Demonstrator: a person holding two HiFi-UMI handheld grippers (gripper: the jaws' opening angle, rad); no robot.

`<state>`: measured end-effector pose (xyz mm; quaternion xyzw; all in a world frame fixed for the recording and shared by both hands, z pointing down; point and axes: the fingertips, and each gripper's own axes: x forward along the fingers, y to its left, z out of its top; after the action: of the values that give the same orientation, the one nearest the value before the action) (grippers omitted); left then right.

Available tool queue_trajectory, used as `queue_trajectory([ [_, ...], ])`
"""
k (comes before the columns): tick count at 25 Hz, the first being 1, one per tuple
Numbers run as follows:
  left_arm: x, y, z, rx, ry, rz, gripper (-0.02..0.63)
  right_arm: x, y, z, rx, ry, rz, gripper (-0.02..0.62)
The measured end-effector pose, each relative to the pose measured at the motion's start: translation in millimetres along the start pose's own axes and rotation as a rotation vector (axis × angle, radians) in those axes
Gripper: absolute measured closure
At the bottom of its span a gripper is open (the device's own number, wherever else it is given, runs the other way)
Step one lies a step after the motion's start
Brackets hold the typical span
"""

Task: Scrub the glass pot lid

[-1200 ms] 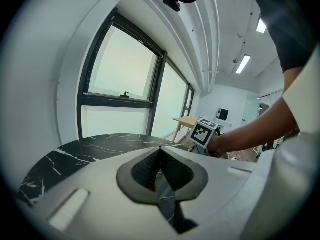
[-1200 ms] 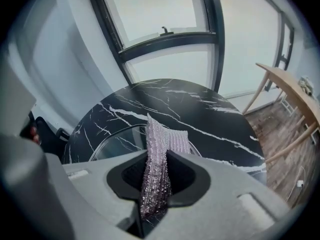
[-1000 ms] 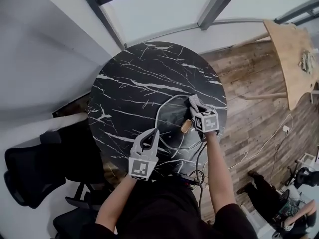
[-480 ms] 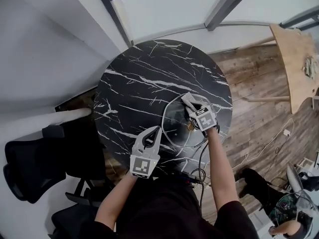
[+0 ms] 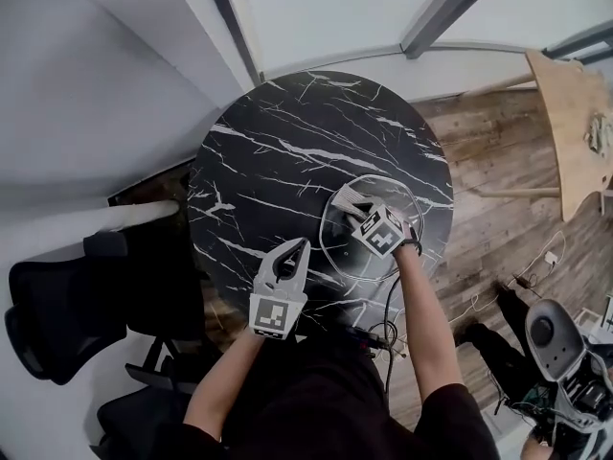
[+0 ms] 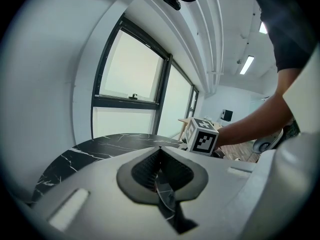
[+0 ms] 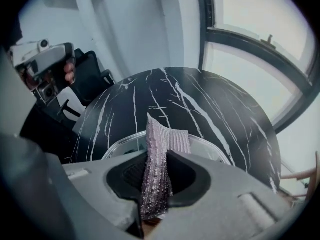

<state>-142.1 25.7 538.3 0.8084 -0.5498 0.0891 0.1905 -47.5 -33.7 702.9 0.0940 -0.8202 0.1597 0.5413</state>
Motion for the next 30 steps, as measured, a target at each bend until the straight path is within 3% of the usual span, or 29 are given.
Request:
queue_trajectory([
  [9,-6,1,-4,0.006,-0.005,0.003,0.603,10,34,-4,-0.293,0.076,0.037,0.512],
  [17,-12,-3,-6,0.003,-0.010,0.004,0.603,21,93,-23,-0.474,0.133,0.068,0.512],
  [30,-11,-24,-8,0.018,0.013,-0.042,0.603,13,143,-74,-0.526,0.109,0.091,0.512],
])
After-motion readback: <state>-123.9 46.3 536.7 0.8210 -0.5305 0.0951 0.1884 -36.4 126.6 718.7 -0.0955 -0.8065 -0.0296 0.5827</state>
